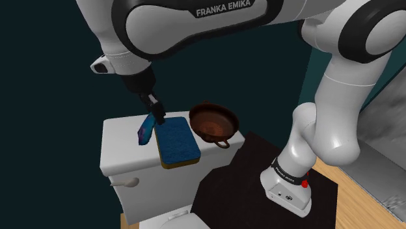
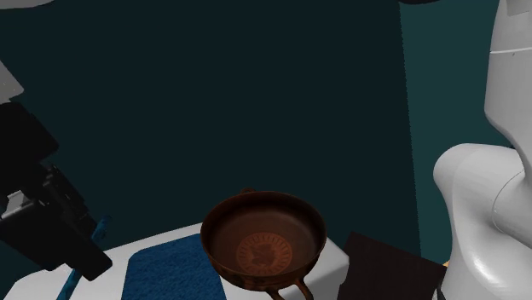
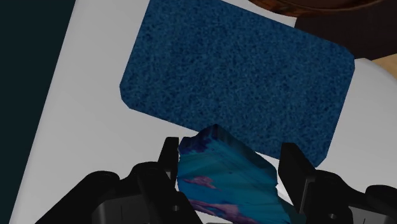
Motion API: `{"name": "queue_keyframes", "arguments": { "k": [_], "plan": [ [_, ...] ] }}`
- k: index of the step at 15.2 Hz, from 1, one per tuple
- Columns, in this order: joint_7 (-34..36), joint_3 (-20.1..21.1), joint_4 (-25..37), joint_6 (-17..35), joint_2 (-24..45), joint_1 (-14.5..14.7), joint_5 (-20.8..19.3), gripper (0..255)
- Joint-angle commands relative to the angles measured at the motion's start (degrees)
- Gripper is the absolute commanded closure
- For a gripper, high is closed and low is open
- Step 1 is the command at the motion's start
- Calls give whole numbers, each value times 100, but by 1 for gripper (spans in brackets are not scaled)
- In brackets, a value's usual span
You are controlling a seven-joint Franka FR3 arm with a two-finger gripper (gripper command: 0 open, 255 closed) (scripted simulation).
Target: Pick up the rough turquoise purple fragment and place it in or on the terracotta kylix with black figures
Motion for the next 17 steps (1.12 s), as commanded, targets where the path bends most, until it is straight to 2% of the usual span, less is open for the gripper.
{"name": "queue_keyframes", "arguments": {
  "k": [1, 15, 17],
  "plan": [
    [-23, -1, 118, -145, -27, -2, 2, 255],
    [-131, 7, 1145, -1168, -28, 28, -3, 255],
    [-227, -28, 500, -1008, -530, -56, 29, 255]
  ]
}}
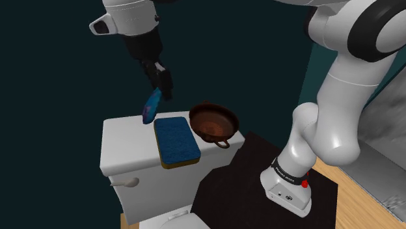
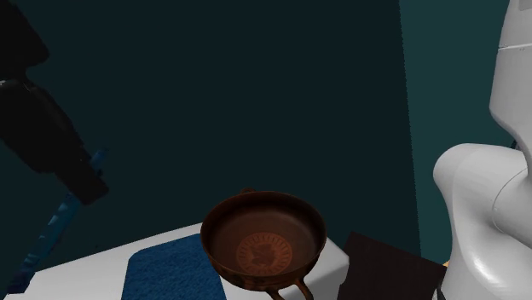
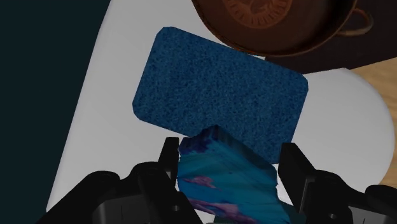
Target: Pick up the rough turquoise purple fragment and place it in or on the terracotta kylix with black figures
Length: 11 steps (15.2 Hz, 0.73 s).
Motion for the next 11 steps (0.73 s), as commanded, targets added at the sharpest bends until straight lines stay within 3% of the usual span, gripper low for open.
{"name": "queue_keyframes", "arguments": {
  "k": [1, 11],
  "plan": [
    [-107, -44, -618, 156, -480, -85, 24, 255],
    [-714, -378, -2973, 393, -2689, -353, -20, 255]
  ]
}}
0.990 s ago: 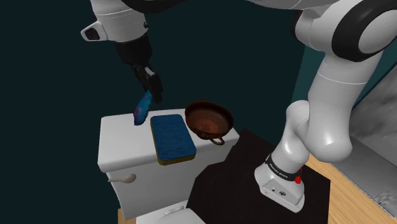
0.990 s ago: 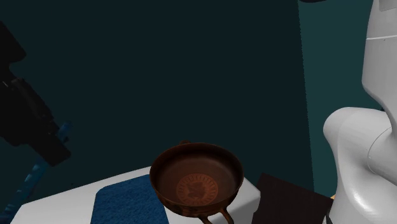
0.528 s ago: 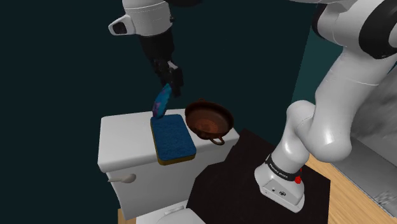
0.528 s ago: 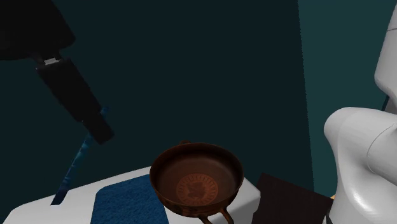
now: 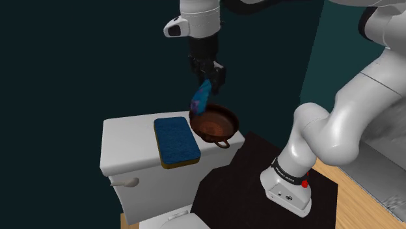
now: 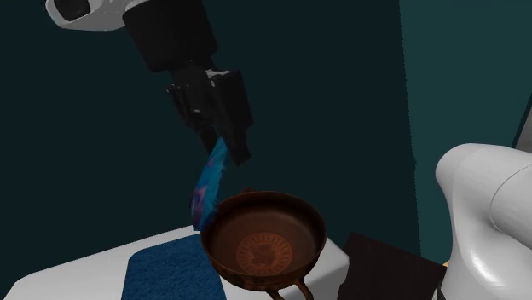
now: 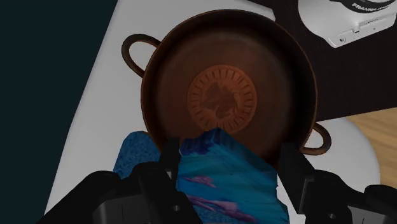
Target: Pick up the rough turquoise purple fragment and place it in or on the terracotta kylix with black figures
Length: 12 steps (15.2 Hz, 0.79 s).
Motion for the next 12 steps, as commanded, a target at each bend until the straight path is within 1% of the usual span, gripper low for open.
{"name": "queue_keyframes", "arguments": {
  "k": [1, 5, 12],
  "plan": [
    [-129, -78, -398, -14, -430, -42, -36, 255],
    [-419, -270, -1100, -124, -1286, -136, -171, 255],
    [-337, -288, -1643, 405, -1294, -131, -174, 255]
  ]
}}
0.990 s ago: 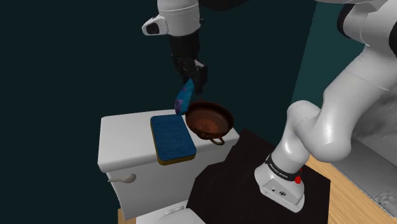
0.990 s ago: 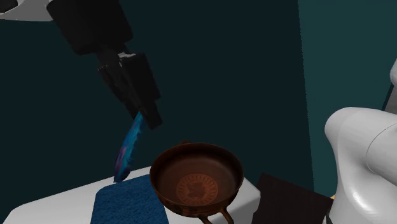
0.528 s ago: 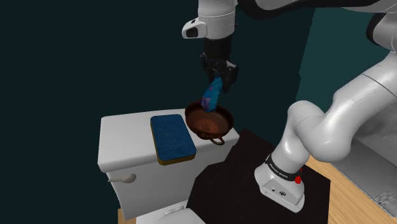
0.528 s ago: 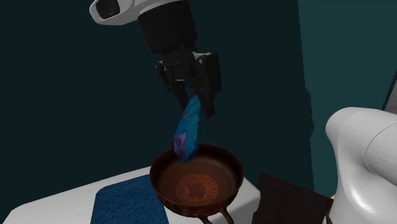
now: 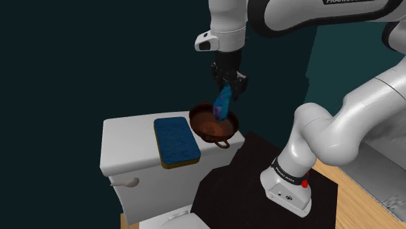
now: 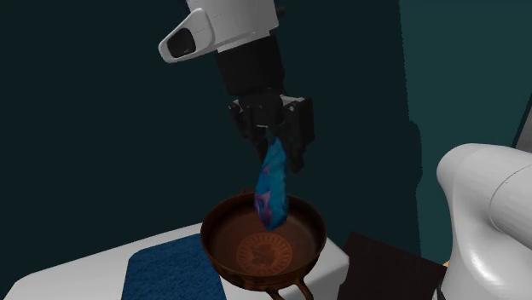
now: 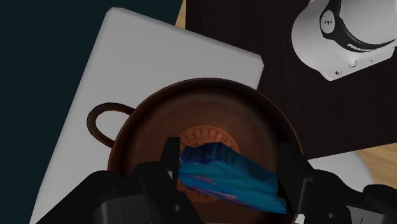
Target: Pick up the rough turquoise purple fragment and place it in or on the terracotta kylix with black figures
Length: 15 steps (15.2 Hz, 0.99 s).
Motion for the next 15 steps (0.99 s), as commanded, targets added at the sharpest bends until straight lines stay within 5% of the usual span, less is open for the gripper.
{"name": "queue_keyframes", "arguments": {
  "k": [1, 14, 15],
  "plan": [
    [35, 3, -144, 155, 12, 5, 5, 255],
    [138, -18, -741, 834, 103, 5, -13, 255],
    [138, -18, -741, 834, 103, 5, -13, 0]
  ]
}}
